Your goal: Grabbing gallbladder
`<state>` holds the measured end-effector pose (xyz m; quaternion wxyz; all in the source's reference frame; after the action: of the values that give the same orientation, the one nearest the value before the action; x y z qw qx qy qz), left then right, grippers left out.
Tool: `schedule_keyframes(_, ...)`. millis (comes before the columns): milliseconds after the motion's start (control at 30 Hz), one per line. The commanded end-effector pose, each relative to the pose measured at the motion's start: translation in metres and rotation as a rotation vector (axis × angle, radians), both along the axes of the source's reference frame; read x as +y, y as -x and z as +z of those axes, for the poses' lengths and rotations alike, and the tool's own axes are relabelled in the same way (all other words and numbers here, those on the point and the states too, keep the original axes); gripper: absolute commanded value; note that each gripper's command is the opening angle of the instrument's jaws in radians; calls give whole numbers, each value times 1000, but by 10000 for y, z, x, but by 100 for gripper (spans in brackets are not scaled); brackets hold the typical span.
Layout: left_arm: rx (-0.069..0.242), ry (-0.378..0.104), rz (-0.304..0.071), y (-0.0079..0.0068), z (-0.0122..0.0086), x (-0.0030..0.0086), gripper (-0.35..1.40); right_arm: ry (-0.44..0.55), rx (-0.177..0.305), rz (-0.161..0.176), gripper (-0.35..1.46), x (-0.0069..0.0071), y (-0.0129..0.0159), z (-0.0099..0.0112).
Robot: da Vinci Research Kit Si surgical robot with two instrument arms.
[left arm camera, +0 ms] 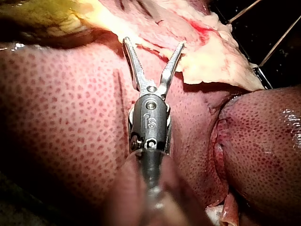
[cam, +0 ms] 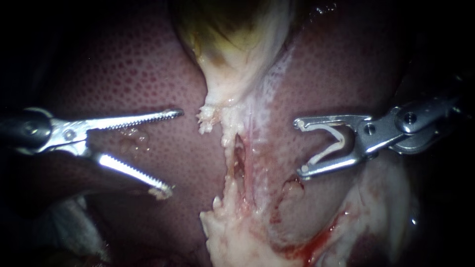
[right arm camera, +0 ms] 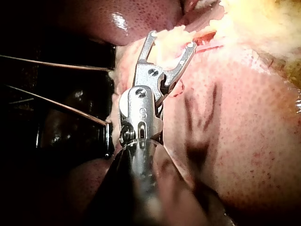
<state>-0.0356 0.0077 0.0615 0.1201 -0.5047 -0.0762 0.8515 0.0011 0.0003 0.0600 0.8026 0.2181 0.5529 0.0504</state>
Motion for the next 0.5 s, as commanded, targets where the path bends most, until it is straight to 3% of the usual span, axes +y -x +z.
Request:
schedule_keyframes(33, 0, 0, 0, 0, 0, 1, 83, 6, 2, -2, 60, 0, 0, 0)
schedule_keyframes(167, 0, -4, -4, -2, 5, 5, 81, 6, 2, -2, 60, 0, 1, 0)
schedule_keyframes(500, -2, -159, -116, 8, 38, 42, 66, -5, -2, 3, 60, 1, 0, 2)
